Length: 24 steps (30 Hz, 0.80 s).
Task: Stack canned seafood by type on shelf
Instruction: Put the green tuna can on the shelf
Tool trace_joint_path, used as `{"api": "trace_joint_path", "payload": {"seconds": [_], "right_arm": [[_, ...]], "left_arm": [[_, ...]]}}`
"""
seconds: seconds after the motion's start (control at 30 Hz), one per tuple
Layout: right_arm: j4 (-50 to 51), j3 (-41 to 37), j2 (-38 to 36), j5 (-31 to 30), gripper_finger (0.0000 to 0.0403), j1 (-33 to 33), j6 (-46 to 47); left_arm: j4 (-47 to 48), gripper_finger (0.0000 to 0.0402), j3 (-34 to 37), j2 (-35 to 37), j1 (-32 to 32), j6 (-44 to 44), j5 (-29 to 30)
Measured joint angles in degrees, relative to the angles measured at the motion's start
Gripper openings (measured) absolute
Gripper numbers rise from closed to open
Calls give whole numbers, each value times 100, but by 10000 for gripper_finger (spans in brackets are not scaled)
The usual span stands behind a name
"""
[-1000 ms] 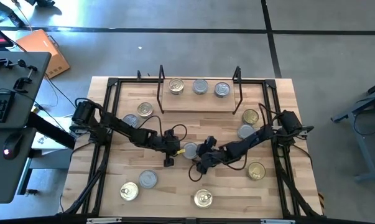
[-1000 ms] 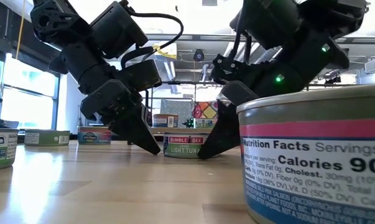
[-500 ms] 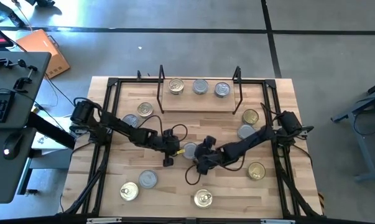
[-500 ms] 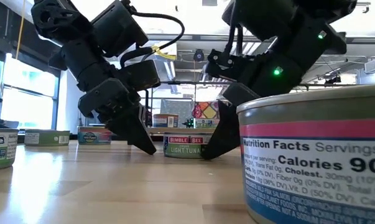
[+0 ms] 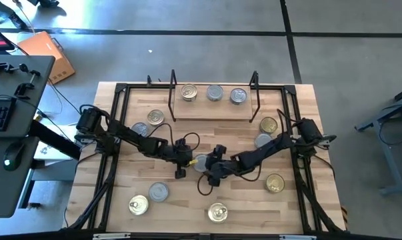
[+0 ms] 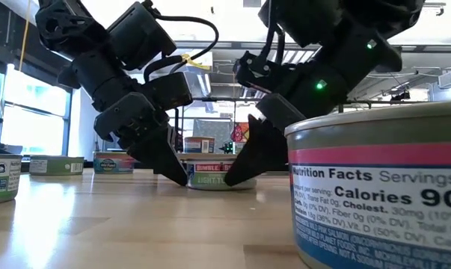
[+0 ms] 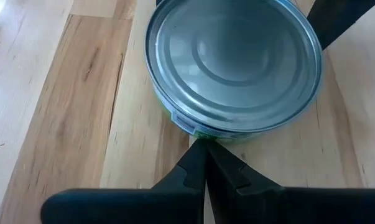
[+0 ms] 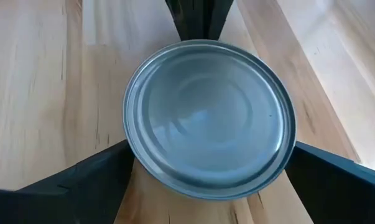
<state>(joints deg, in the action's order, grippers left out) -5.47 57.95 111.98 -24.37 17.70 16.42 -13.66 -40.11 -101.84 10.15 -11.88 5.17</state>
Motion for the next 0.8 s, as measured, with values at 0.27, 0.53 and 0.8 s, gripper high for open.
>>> {"api": "trace_joint_path", "payload": {"seconds": [0.27,0.53,0.8], "right_arm": [[-151,-2,22,130,386,-94,132],[-761,-442,81,-287,322,91,874],[-519,-472,41,-627,305,424,1267]], "left_arm": [[-24,0,1,0,8,0,68],[537,0,-21,279,15,0,155],[1536,0,-23,778,89,-137,395]]}}
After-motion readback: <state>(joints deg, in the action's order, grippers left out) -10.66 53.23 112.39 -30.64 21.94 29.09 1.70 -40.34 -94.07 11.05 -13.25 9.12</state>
